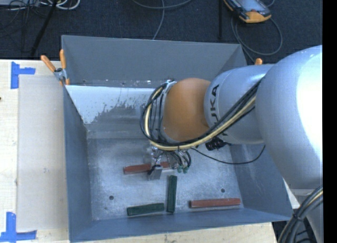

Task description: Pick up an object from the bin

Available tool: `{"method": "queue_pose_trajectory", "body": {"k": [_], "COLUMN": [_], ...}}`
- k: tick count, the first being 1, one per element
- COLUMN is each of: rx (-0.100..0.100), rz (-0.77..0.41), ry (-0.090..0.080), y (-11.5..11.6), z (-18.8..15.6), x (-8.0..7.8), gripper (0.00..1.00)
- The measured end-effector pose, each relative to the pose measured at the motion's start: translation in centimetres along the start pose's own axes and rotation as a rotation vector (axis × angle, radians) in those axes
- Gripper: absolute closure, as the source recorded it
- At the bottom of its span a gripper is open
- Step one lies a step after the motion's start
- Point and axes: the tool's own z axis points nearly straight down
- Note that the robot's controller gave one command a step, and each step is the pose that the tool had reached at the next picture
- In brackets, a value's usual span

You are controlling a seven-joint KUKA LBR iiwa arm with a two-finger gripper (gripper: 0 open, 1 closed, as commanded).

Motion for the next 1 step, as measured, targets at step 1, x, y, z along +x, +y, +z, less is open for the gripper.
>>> {"method": "queue_pose_trajectory", "body": {"k": [1], "rx": [0.0], "rz": [0.123], "ry": [-0.008], "y": [-2.64], "z": [-15.33], "x": [0.43], "gripper": [1.0]}}
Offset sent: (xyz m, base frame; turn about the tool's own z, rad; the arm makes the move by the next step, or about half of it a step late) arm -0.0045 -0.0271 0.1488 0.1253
